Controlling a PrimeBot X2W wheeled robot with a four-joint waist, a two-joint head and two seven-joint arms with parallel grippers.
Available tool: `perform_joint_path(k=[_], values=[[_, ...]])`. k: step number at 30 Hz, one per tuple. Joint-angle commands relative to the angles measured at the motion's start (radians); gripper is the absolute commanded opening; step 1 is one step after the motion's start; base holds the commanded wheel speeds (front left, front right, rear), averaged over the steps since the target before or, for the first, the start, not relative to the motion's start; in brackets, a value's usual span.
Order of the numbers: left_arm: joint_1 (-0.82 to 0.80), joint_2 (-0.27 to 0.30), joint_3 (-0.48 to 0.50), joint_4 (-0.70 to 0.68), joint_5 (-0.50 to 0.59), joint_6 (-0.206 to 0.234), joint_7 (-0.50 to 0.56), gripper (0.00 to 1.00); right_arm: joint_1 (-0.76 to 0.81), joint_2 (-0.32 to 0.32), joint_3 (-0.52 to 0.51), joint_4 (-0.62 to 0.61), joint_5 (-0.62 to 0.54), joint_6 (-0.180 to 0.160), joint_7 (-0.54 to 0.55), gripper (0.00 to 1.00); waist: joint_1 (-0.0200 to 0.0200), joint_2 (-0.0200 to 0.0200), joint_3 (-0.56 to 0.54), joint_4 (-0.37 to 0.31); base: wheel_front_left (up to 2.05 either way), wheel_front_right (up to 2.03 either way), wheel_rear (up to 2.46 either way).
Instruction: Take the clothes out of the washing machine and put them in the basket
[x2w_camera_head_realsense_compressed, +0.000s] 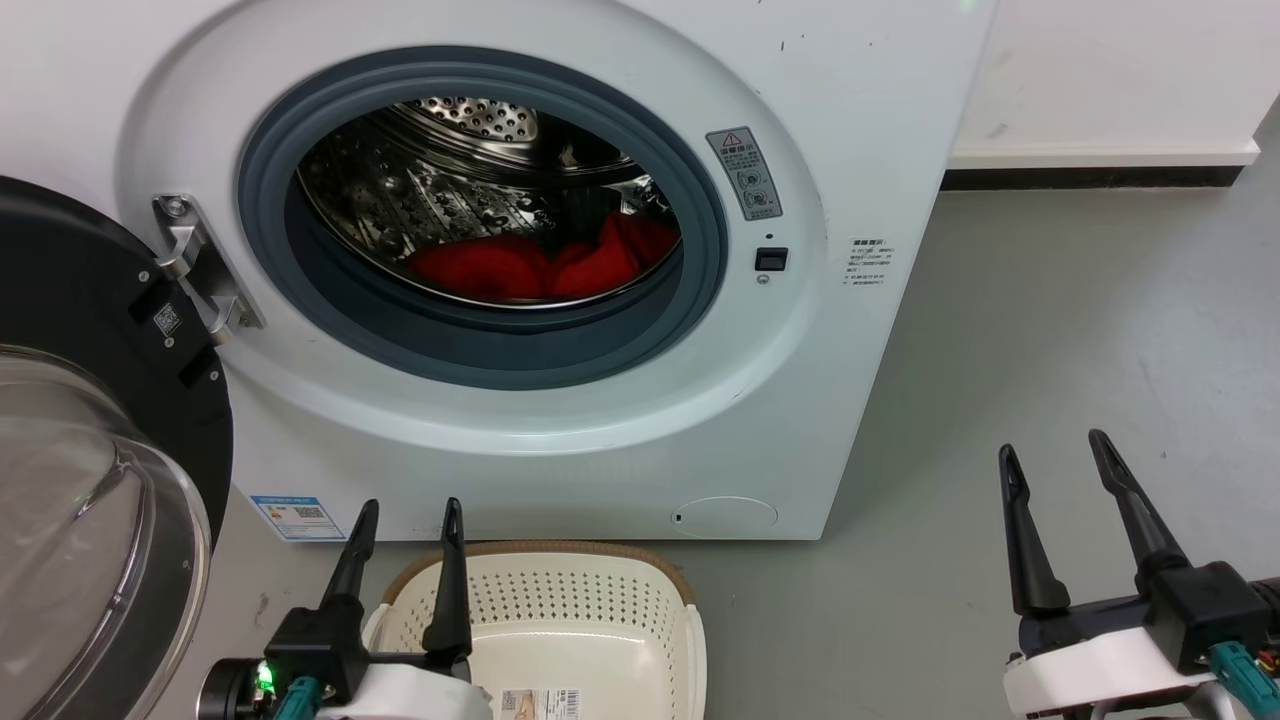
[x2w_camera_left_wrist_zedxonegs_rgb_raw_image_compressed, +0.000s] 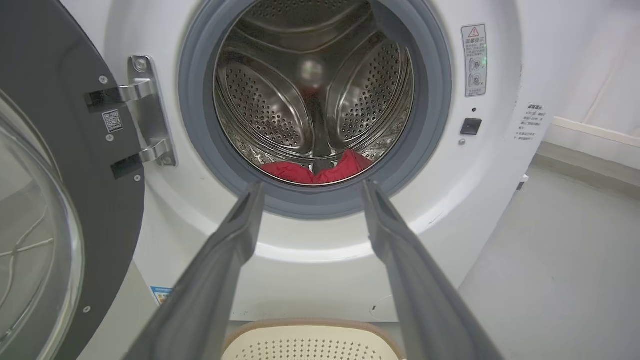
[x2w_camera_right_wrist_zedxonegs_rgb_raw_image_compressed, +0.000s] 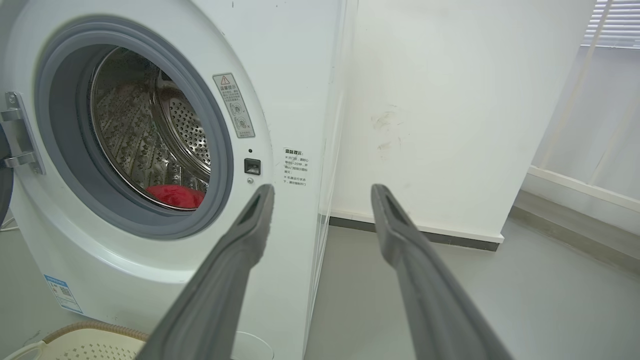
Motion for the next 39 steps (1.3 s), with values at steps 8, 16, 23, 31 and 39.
perform_joint_path(k=[8, 16, 23, 31, 39], values=[[0.012, 0.002, -0.022, -0.004, 0.088, 0.022, -0.021, 1.0, 0.011, -0.003, 0.01, -0.004, -0.068, -0.001, -0.022, 1.0, 0.0, 0.0, 0.002, -0.001, 0.0, 0.0, 0.0], [0.013, 0.002, -0.027, 0.001, 0.104, 0.029, -0.028, 1.0, 0.013, -0.003, 0.021, 0.005, -0.053, -0.001, -0.027, 1.0, 0.0, 0.0, 0.005, 0.001, 0.0, 0.0, 0.0], [0.02, 0.002, -0.001, -0.003, 0.035, 0.021, -0.028, 1.0, 0.015, -0.002, -0.001, 0.046, 0.08, -0.001, -0.027, 1.0, 0.0, 0.0, 0.003, 0.001, 0.0, 0.0, 0.0], [0.023, 0.001, -0.004, 0.021, 0.064, 0.019, -0.027, 1.0, 0.01, -0.002, -0.012, 0.084, 0.103, -0.001, -0.027, 1.0, 0.0, 0.0, -0.001, -0.002, 0.0, 0.0, 0.0], [0.024, 0.001, -0.016, 0.027, 0.08, 0.029, -0.027, 1.0, 0.01, -0.002, -0.013, 0.103, 0.103, -0.001, -0.027, 1.0, 0.0, 0.0, -0.006, -0.001, 0.0, 0.0, 0.0]])
